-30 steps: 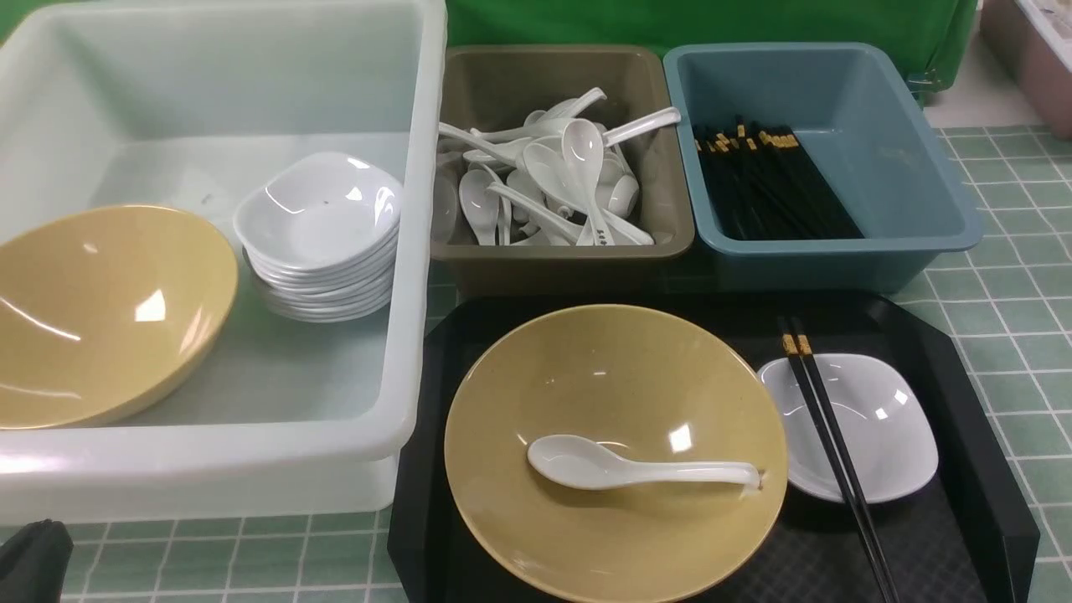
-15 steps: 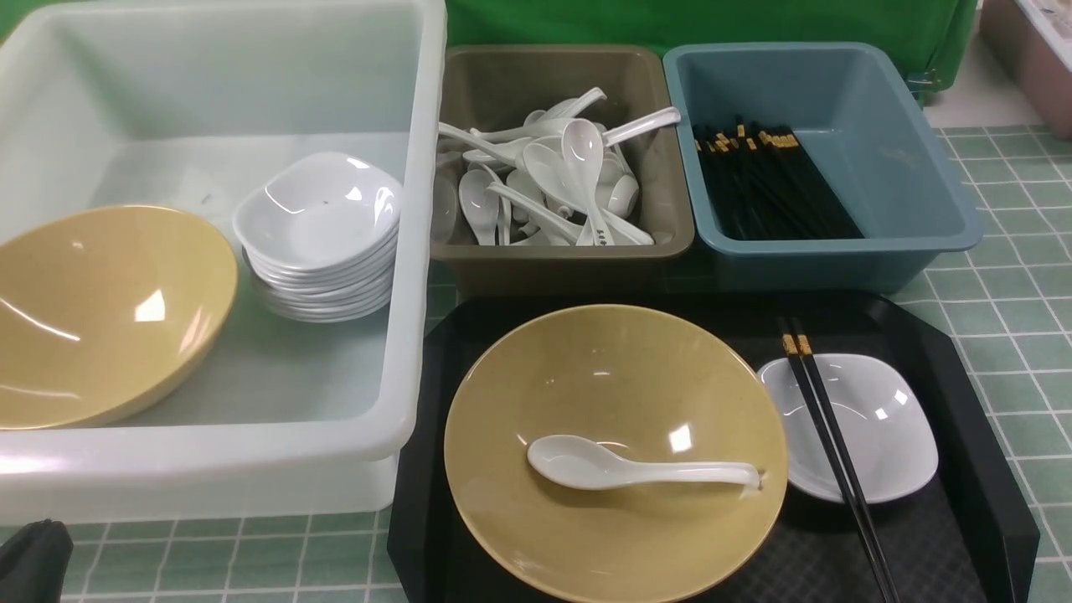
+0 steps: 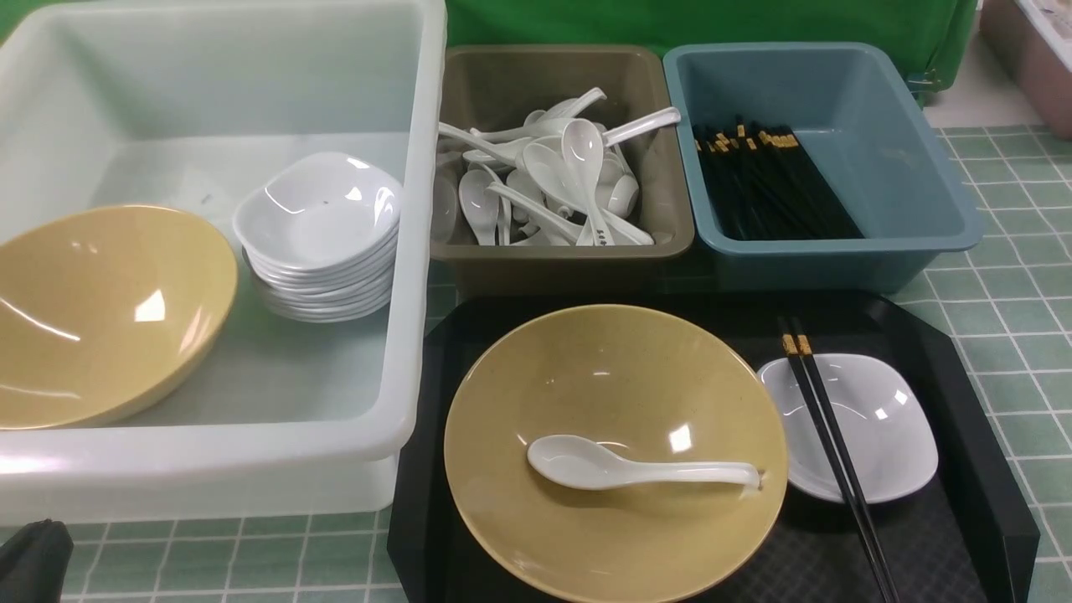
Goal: On blue table put chopsticks spoon bowls plates into blue grey white boxes.
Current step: 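Move the grippers toward the tableware on the black tray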
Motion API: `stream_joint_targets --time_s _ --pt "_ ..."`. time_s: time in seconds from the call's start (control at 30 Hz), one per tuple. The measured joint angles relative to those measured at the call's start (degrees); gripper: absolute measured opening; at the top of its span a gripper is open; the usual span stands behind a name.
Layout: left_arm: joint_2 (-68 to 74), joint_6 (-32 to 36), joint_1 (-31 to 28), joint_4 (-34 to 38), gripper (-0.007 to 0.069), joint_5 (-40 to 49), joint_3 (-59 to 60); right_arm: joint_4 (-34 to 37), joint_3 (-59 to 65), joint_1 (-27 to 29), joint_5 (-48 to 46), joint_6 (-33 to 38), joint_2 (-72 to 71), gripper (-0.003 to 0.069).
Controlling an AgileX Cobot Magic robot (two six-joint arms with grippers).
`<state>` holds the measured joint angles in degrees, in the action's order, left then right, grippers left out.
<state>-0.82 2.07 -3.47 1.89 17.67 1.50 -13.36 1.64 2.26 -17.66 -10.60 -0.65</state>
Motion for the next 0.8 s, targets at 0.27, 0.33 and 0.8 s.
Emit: stream_joint_targets --time_s 0.27,0.33,0.8 --pt "0.00 0.00 0.00 0.00 0.0001 0.00 0.00 -0.37 0.00 0.00 0.00 0.18 0.00 0.0239" --pt "0.00 0.00 0.00 0.00 0.0001 0.00 0.00 -0.41 0.00 0.00 0.00 0.20 0.00 0.0239" --pt "0.00 0.00 0.00 0.05 0.0001 0.00 0.00 -0.60 0.00 0.00 0.00 0.37 0.00 0.0239"
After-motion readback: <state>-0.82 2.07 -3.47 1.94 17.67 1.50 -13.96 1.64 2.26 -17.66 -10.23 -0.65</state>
